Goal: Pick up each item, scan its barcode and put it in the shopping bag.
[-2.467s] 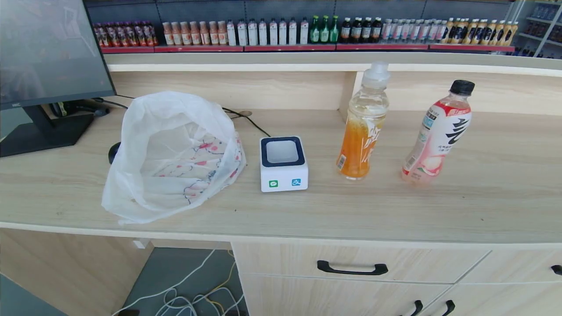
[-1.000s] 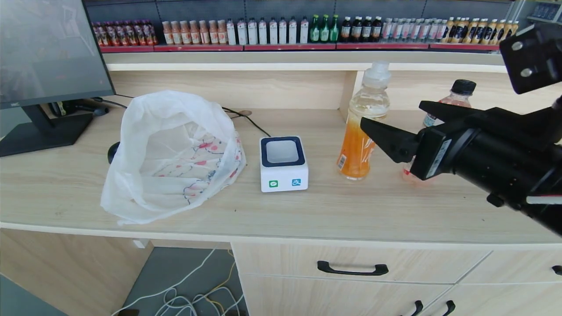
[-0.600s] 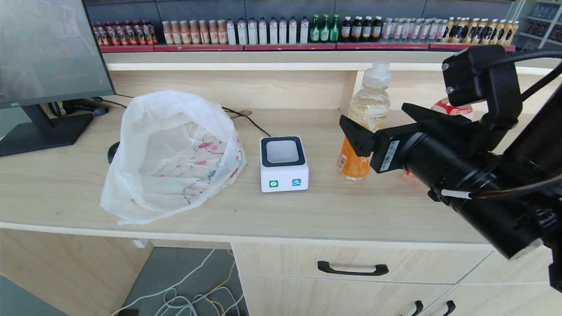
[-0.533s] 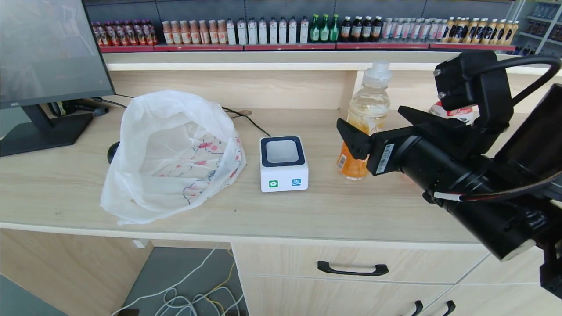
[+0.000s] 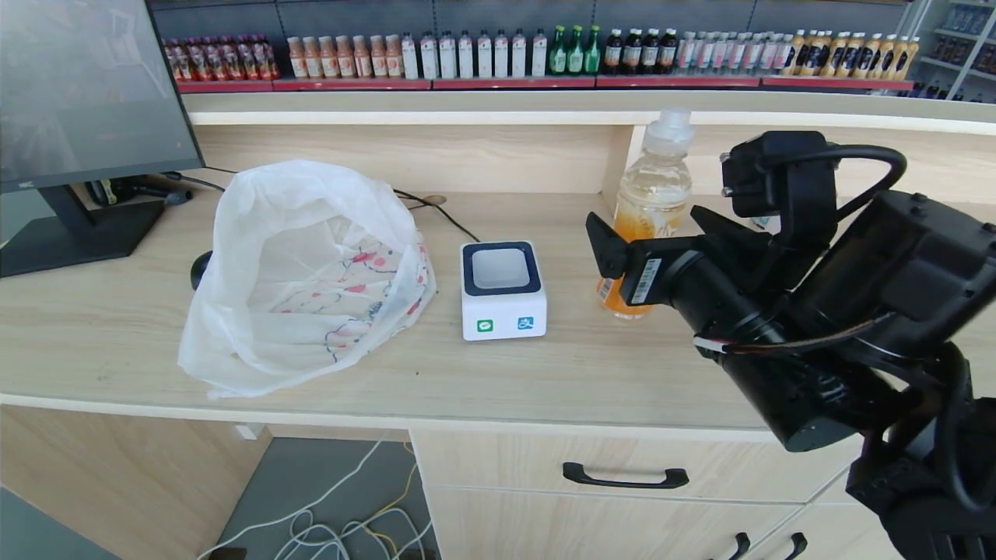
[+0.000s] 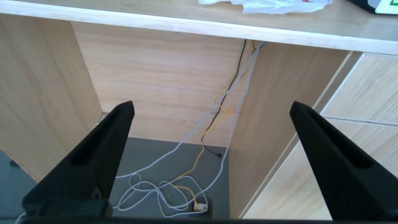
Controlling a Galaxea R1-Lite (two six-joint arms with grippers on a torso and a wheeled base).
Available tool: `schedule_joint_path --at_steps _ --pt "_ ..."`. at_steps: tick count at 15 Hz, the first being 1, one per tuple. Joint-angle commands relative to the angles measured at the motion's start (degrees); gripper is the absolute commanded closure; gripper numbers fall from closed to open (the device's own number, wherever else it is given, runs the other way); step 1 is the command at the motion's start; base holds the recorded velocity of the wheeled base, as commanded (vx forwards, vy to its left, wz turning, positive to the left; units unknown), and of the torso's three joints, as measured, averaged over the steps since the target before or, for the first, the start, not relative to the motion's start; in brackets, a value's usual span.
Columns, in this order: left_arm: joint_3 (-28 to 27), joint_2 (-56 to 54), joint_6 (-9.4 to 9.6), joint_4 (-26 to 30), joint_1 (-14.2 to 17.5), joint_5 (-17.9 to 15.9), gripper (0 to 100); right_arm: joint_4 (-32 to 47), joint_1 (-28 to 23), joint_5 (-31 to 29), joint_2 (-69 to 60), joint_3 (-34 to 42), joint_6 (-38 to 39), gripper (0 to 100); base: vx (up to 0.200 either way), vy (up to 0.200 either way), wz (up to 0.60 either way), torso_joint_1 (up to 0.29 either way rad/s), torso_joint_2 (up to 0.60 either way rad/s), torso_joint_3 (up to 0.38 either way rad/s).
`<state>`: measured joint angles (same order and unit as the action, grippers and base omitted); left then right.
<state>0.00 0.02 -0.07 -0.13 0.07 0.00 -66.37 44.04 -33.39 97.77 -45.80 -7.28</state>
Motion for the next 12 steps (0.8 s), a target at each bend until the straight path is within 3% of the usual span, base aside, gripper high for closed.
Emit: schedule_joint_path --at_steps 1,12 --pt "0.0 0.0 -0.01 0.0 0.0 0.0 0 -0.2 -1.6 0.0 1.5 0.1 0.1 0 0.000 0.000 0.00 0.000 0.00 0.000" --pt "0.0 0.0 -0.01 0.0 0.0 0.0 0 -0.3 -9.2 5.4 3.5 -0.3 0.2 0 0.000 0.000 0.00 0.000 0.00 0.000"
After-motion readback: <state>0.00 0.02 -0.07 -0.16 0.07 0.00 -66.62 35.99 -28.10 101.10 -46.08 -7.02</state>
